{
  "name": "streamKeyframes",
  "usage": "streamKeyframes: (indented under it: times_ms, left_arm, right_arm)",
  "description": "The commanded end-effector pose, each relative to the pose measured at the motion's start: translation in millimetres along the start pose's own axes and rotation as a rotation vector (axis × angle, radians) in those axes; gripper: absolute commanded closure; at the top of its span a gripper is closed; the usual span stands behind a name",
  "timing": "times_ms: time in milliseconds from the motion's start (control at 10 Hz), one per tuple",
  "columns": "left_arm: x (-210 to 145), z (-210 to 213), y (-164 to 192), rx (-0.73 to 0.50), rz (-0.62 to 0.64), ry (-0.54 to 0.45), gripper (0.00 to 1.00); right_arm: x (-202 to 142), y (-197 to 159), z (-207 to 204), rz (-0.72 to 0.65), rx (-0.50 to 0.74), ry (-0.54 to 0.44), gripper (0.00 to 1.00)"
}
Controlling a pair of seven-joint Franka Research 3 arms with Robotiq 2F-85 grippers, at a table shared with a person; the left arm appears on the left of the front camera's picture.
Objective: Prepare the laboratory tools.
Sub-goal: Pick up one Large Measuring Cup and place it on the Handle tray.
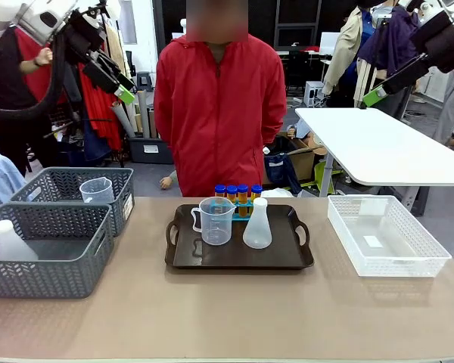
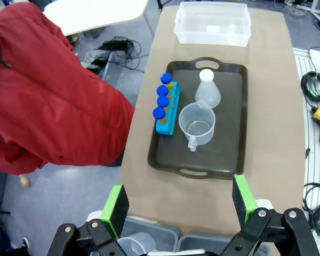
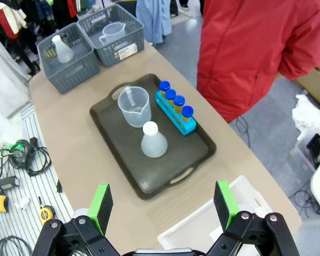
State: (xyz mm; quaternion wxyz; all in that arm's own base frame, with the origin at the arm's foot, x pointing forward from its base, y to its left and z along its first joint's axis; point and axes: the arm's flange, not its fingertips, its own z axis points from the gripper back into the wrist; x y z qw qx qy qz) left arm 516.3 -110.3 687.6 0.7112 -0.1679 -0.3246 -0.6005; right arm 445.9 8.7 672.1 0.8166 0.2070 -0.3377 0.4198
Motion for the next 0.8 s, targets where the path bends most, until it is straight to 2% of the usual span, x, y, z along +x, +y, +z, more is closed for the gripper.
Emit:
streamKeyframes:
  times_ms: [0, 700]
  left_arm:
    - [-0.1, 1.9, -0.1, 0.005, 0.000, -0.001, 0.00]
    - [-0.1, 1.9, -0.1, 0.005, 0.000, -0.001, 0.00]
  right_arm:
    - [0.5, 0.3, 0.5, 0.008, 0.006, -0.007, 0.00]
    - [0.5, 0.3, 0.5, 0.008, 0.006, -0.007, 0.00]
